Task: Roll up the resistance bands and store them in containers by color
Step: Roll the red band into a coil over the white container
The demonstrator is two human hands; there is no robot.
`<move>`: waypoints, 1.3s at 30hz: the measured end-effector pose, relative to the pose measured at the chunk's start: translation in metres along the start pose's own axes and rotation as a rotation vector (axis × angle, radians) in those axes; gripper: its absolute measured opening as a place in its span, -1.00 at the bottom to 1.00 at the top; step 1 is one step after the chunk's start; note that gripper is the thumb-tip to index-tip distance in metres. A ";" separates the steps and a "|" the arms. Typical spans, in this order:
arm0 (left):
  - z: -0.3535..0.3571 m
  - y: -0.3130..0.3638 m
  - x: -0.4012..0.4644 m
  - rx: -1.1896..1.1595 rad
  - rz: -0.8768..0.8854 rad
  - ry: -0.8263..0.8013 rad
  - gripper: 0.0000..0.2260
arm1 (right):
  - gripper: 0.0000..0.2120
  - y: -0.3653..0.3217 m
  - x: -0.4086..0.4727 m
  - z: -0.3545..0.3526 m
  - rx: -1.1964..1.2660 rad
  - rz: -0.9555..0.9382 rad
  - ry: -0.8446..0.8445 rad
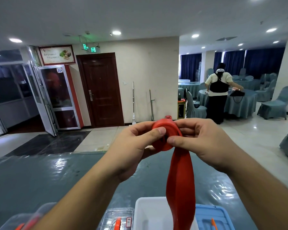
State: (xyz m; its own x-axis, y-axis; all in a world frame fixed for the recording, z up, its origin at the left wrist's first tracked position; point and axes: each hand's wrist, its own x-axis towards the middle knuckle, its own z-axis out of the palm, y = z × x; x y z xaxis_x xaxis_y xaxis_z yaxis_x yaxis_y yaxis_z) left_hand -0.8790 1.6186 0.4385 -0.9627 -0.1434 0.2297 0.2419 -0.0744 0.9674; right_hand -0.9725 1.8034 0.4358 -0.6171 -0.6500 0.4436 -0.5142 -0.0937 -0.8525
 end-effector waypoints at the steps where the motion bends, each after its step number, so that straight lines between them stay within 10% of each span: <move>1: 0.000 0.001 0.001 0.033 0.001 -0.003 -0.66 | -0.69 -0.001 0.000 -0.001 -0.007 -0.004 0.001; 7: -0.009 0.022 0.005 0.447 0.030 -0.052 -0.67 | -0.66 -0.006 0.001 -0.005 -0.163 -0.022 -0.076; 20: -0.008 0.026 0.003 0.246 0.077 0.006 -0.59 | -0.75 -0.004 -0.005 -0.009 -0.264 -0.091 -0.058; 39: -0.015 0.028 0.009 0.359 0.111 -0.017 -0.63 | -0.47 0.022 0.000 -0.001 0.316 0.178 -0.125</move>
State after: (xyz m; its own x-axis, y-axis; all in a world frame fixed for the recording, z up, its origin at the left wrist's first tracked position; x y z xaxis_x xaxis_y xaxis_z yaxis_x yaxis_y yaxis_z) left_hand -0.8790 1.6007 0.4661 -0.9356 -0.1148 0.3338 0.2895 0.2917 0.9116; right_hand -0.9843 1.8023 0.4171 -0.5926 -0.7622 0.2604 -0.1843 -0.1864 -0.9650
